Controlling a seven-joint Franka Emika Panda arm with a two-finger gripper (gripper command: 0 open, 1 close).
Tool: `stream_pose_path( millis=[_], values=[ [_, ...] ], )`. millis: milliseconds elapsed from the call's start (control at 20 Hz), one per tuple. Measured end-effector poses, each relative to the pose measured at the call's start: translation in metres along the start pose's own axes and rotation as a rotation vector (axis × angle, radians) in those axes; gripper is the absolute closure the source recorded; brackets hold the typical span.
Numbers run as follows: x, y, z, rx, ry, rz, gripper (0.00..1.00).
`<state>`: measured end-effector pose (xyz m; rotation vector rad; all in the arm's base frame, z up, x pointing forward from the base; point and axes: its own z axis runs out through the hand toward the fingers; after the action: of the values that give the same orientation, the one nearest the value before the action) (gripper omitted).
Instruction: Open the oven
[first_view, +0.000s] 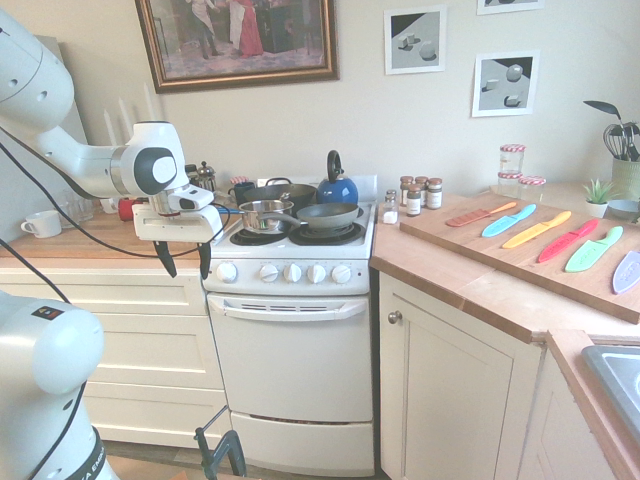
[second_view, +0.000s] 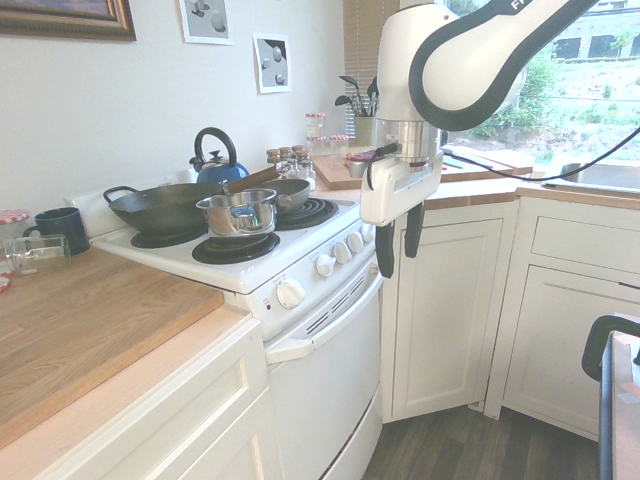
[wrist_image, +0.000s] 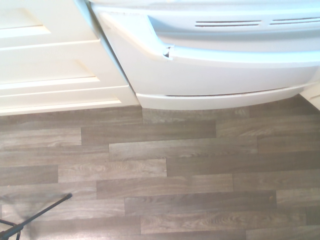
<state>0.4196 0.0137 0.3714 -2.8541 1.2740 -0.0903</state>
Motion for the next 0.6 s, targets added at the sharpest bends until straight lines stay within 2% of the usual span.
stream_pose_path(
  millis=[200,500,600],
  values=[
    [0.0,0.005,0.014,-0.02,-0.027,-0.007,0.0],
    [0.002,0.031,0.104,-0.085,-0.013,0.045,0.0],
    [0.015,0.033,0.129,-0.079,-0.012,0.07,0.0]
  ],
)
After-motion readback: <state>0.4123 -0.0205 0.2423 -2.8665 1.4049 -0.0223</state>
